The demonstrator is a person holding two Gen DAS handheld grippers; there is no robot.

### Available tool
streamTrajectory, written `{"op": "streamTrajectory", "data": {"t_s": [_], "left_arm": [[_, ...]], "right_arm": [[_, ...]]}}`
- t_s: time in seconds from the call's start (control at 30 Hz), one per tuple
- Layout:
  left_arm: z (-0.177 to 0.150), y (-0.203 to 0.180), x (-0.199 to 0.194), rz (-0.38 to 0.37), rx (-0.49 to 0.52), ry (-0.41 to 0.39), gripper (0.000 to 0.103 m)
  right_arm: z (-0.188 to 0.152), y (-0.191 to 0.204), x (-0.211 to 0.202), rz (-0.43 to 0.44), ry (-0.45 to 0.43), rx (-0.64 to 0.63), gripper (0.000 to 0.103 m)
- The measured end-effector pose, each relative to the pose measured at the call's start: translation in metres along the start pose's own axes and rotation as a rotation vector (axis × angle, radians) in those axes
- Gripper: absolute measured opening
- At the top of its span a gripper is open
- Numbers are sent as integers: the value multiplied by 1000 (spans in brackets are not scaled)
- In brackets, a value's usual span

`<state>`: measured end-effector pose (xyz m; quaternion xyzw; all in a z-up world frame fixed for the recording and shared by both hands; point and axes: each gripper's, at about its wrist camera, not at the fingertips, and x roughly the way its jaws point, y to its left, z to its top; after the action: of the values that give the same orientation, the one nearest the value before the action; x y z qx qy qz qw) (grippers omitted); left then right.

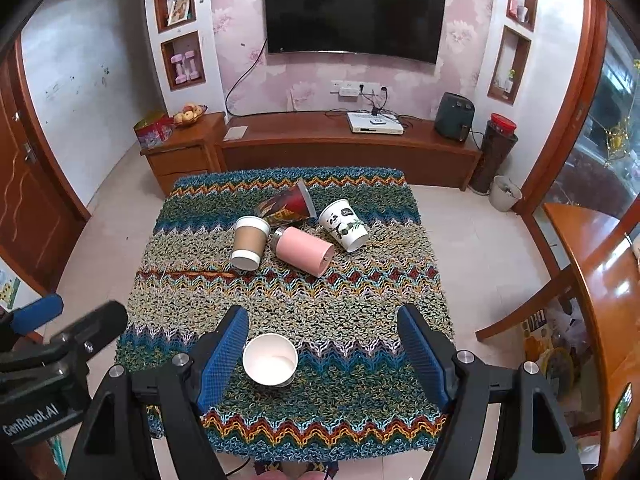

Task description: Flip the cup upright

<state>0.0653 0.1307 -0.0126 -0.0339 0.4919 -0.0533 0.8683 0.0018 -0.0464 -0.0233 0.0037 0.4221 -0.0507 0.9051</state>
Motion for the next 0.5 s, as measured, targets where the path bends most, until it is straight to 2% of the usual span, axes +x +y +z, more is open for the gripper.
{"op": "streamTrajectory", "data": {"t_s": [0.5], "left_arm": [[1, -2, -1, 23, 19, -2, 96]], "right_arm": [[4, 2, -8, -14, -45, -4, 77]]}}
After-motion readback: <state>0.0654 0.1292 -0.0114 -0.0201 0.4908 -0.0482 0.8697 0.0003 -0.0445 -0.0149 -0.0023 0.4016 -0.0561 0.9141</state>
